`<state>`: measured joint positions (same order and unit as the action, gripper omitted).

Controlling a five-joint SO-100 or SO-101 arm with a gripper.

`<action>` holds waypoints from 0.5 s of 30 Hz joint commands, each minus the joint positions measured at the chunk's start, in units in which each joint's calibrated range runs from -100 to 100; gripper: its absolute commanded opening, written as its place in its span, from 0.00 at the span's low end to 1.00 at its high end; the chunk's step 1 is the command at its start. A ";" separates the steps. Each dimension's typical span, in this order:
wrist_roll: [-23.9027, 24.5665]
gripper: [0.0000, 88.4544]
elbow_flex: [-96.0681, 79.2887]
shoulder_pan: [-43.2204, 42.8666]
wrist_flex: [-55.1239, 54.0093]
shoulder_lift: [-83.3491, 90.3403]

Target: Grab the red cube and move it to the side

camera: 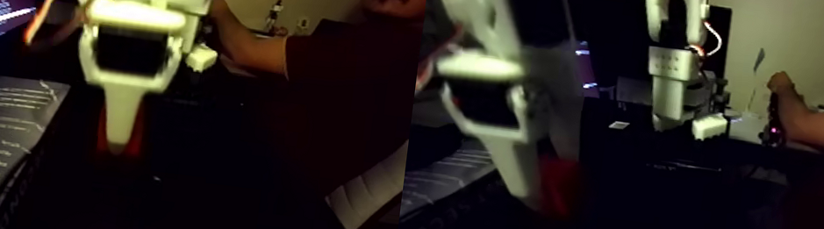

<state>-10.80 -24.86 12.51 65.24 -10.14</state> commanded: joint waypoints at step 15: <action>-2.39 0.16 15.66 3.14 15.00 19.72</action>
<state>-12.27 -15.52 13.67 78.13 8.12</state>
